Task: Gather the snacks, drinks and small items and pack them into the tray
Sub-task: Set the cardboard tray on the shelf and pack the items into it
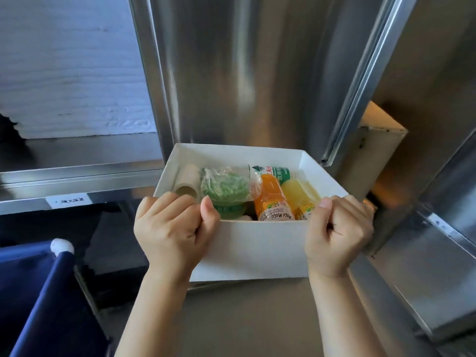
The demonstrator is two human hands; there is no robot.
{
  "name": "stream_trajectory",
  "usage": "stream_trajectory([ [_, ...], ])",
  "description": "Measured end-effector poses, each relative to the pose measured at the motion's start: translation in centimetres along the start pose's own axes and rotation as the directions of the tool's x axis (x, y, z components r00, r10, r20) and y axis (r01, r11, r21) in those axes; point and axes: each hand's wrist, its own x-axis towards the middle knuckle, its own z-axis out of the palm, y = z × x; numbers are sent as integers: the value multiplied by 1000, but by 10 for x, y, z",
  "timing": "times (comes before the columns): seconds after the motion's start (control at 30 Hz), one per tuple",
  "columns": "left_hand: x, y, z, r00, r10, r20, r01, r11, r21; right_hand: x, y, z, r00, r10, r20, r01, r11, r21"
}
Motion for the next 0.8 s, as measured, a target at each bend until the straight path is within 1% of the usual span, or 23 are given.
stream_trajectory([
  [0.2, 10, 82, 51, 999, 47, 11, -44, 981, -191, 24, 62, -74, 996, 15, -90, -31, 983, -182],
  [0.33, 23, 130, 87, 997, 81, -6, -79, 948, -307, 38, 97, -112, 987, 25, -162, -73, 952, -298],
  [0.43, 31, 161, 117, 995, 102, -10, -98, 916, -388, 51, 124, -134, 983, 6, -183, -76, 923, -377],
  [0.6, 37, 207, 182, 993, 114, -35, -116, 851, -512, 68, 177, -157, 978, -37, -207, -74, 861, -503],
  [0.8, 44, 253, 287, 994, 90, -61, -108, 790, -603, 96, 269, -153, 970, -88, -225, -56, 824, -564],
])
